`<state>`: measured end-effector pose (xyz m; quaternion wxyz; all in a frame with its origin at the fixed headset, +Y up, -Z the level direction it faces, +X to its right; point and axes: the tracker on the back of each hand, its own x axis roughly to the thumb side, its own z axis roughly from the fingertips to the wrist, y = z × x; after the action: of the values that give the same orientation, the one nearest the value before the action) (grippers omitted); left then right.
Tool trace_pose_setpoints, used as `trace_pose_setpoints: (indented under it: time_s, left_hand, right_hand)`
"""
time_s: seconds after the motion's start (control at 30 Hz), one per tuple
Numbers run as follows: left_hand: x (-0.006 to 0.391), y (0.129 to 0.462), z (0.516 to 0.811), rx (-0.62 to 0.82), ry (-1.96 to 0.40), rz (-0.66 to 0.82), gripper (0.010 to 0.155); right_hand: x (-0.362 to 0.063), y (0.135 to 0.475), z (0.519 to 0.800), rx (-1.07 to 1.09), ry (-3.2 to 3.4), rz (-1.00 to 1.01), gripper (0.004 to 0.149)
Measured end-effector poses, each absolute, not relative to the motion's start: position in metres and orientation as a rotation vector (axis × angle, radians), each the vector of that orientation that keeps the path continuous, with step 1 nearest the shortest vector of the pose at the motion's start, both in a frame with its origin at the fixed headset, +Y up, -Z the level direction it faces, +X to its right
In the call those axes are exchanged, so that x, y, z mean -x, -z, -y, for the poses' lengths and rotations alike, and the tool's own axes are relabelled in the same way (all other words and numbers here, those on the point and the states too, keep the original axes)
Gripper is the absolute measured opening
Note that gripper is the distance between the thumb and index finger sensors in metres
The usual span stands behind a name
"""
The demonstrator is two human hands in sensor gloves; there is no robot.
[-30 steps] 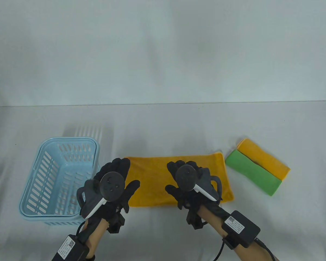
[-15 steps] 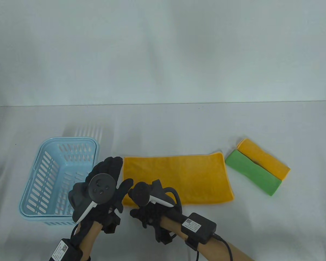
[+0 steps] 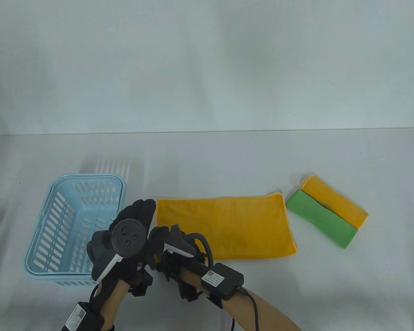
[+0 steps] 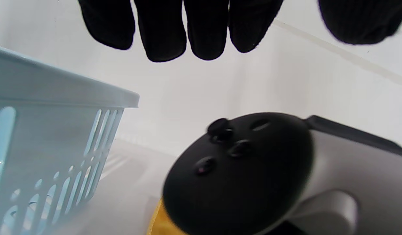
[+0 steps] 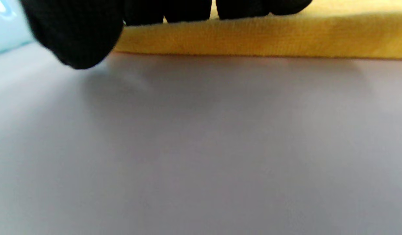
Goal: Roll square towel into towel roll
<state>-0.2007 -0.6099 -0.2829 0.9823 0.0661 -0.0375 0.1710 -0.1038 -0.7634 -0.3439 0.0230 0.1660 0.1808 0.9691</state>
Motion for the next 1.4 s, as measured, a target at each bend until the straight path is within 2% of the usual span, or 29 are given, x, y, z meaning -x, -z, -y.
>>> trace_pose_setpoints:
  time_s: [0.2, 0.73, 0.9, 1.03, 1.4]
  left_hand:
    - [0.201, 0.283, 0.61, -0.128, -0.343, 0.074, 0.081]
    - [0.203, 0.285, 0.612, -0.122, -0.34, 0.059, 0.08]
    - [0.204, 0.285, 0.612, -0.122, -0.346, 0.054, 0.079]
    - [0.205, 0.285, 0.612, -0.117, -0.346, 0.049, 0.079]
    - [0.203, 0.286, 0.614, -0.101, -0.342, 0.059, 0.078]
  right_hand:
    - [0.102, 0.352, 0.762, -0.479, -2.92, -0.538, 0.046]
    - [0.079, 0.364, 0.747, -0.402, -2.7, -0.655, 0.039]
    - [0.06, 0.361, 0.731, -0.349, -2.556, -0.774, 0.039]
    - [0.04, 0.354, 0.713, -0.322, -2.458, -0.79, 0.039]
    - [-0.015, 0.35, 0.646, -0.151, -2.344, -0.457, 0.04]
